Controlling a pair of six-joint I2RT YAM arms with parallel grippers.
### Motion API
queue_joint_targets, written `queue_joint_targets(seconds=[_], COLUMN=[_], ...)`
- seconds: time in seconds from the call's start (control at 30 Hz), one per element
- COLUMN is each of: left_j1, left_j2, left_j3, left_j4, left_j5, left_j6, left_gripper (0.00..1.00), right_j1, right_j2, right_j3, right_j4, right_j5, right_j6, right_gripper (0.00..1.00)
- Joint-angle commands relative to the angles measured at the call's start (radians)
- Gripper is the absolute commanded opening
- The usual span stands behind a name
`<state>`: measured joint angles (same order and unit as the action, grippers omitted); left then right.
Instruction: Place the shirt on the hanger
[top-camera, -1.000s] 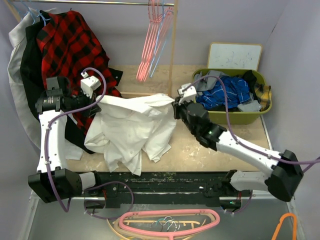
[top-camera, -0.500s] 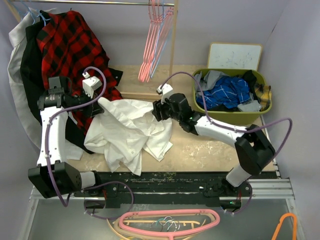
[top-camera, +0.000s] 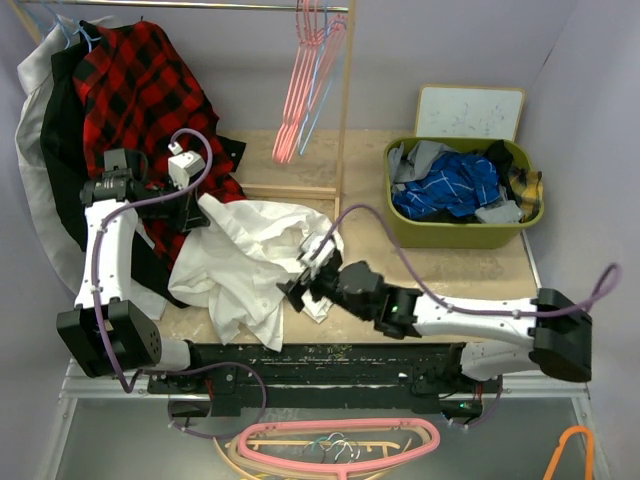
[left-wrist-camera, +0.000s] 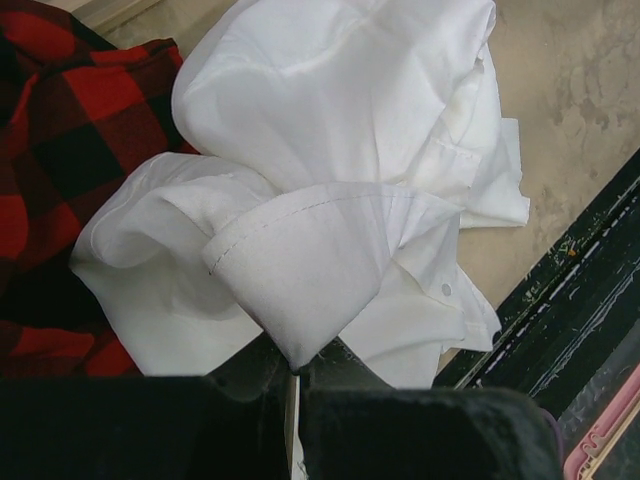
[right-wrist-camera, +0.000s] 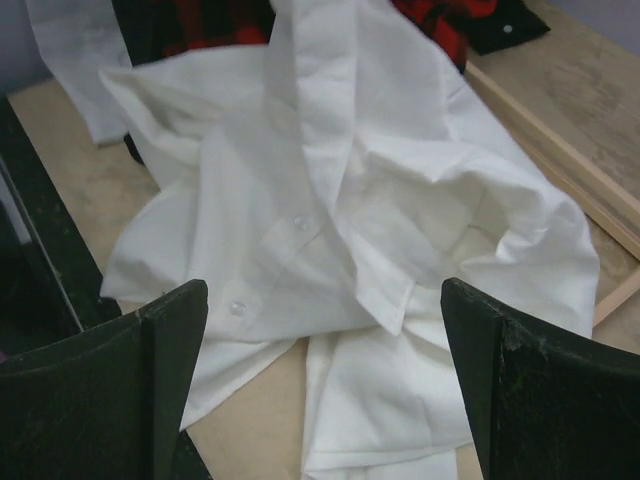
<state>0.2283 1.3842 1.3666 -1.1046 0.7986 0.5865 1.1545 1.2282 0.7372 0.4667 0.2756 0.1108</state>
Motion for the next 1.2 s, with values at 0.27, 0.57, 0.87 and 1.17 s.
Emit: queue_joint_targets(seconds=[0.27,0.57,0.87,1.17], left_j1=[0.082,0.094,0.094,0.094], left_j2=[-0.04,-0.052,-0.062,-0.084], left_j3=[0.121,0.098,0.081,0.075], left_j4=[0.063,0.072,0.069,0.066], left_j5=[-0.014,0.023,0.046,0.063], left_j6=[-0.162,-0.172,-0.17,-0.167], left_gripper=[0.0,0.0,0.0,0.0], right_j1=[0.178,0.341,0.284,0.193], right_j2=[0.405,0.627,0.861,0.9], right_j3=[0.173,0.293,0.516,0.569], right_j4=[0.31,0.629,0.656,0.544], right_j5=[0.561,0.666,0.79,0.745], right_j6=[-0.337,-0.539,-0.63,-0.533], right_gripper=[0.99,0.94,0.92,0.59])
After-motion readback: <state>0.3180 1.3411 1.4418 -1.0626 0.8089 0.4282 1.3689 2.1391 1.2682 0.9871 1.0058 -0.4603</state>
